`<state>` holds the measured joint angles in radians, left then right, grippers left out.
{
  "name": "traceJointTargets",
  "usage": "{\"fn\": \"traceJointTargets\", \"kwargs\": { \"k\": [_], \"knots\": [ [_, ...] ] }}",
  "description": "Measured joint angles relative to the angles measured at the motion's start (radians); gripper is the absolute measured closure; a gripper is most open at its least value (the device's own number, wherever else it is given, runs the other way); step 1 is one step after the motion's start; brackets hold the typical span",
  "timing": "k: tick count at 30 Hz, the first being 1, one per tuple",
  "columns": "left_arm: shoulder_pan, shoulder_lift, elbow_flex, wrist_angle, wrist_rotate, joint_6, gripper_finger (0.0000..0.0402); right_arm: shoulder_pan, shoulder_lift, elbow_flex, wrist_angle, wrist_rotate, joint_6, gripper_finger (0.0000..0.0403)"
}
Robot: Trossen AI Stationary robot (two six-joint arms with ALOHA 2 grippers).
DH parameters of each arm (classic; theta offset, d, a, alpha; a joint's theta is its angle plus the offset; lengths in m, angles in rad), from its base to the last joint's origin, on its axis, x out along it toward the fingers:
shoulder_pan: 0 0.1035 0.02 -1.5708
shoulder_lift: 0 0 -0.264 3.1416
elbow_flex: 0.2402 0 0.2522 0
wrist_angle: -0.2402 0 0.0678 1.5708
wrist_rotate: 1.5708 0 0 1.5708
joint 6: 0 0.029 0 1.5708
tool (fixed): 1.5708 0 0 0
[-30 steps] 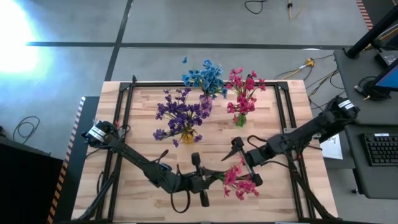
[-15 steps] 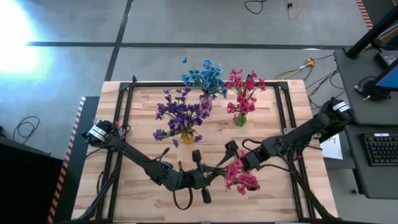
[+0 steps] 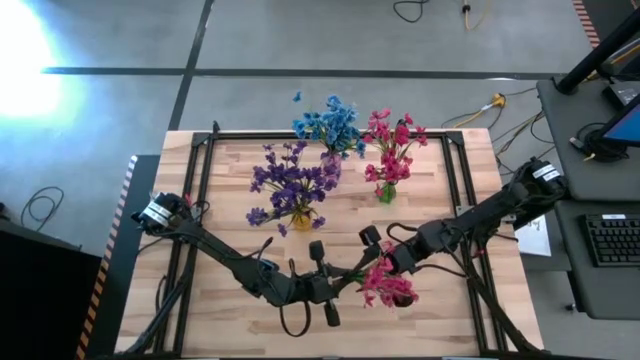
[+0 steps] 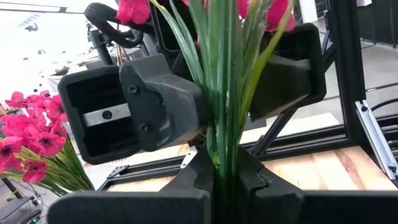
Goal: Sort flowers into vase by color
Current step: Put the pink flowers into the green vase
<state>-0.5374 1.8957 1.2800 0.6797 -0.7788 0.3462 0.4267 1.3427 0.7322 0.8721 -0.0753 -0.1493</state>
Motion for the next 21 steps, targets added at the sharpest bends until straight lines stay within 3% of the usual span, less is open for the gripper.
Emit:
{"fn": "traceJointTargets", "kwargs": {
  "k": [14,21],
  "knots": [
    [0.007,0.001,0.000,-0.002,0.010,-0.001,0.0400,-0.001,0.000,0.000,-0.001,0.008,-0.009,0.0373],
    [0.007,0.001,0.000,-0.002,-0.004,-0.028,0.0400,-0.001,0.000,0.000,-0.003,0.009,-0.019,0.0385]
  ]
}}
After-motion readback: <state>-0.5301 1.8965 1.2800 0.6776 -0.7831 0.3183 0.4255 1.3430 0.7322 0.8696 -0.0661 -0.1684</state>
